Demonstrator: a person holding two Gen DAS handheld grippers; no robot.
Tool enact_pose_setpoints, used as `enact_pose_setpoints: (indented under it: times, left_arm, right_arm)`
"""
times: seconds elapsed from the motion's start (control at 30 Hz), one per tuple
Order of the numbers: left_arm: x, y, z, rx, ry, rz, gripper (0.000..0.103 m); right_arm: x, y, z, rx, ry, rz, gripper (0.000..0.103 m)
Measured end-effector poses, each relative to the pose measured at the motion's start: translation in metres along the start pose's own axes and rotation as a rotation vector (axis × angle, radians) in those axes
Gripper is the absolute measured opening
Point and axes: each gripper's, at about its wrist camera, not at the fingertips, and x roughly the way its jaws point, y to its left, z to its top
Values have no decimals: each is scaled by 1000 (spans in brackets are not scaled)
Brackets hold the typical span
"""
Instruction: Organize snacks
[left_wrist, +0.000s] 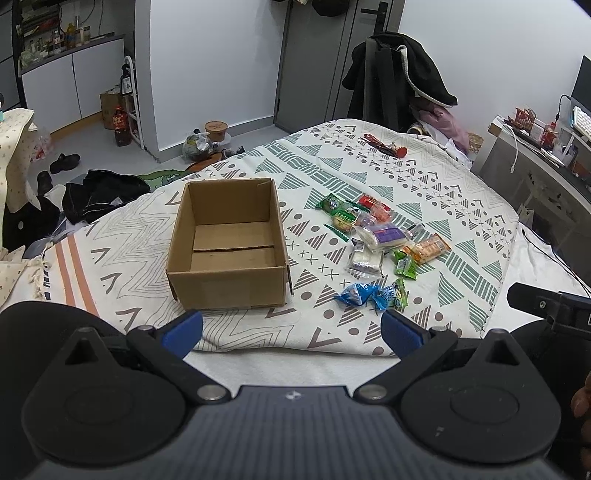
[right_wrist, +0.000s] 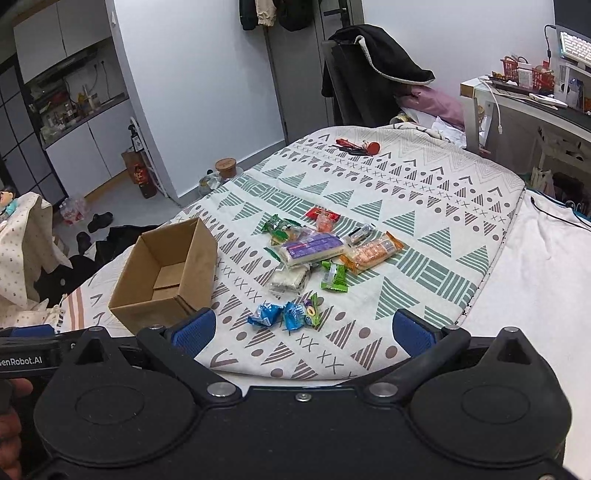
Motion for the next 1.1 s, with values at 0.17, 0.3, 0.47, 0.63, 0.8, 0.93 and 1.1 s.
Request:
enact_pose_setpoints:
  times: [0.17,0.3,0.47,0.63,0.8,0.93,1.1]
  left_arm:
    - [-2,3,0,-5,-4,2,102]
    - [-6,7,-1,-17,-17,7,102]
    - [-10,8,-2,-23,-25,19,102]
    - [-8,8,-2,-26,-27,20,102]
    - [-5,6,-3,-23,-19,19,102]
    - [-4,3,-3,-26,-30,20,102]
    - [0,-2,-1,-30,-43,25,102]
  right_arm:
    - [3,2,0,-9,4,5,103]
    - [5,5,1,-18,2,14,103]
    - [9,7,0,-15,10,22,103]
    - [11,8,-2,-22,20,26,103]
    - [10,6,0,-18,19,18,103]
    - [12,3,1,-5,20,17,103]
    - [19,-1,0,3,29,17,103]
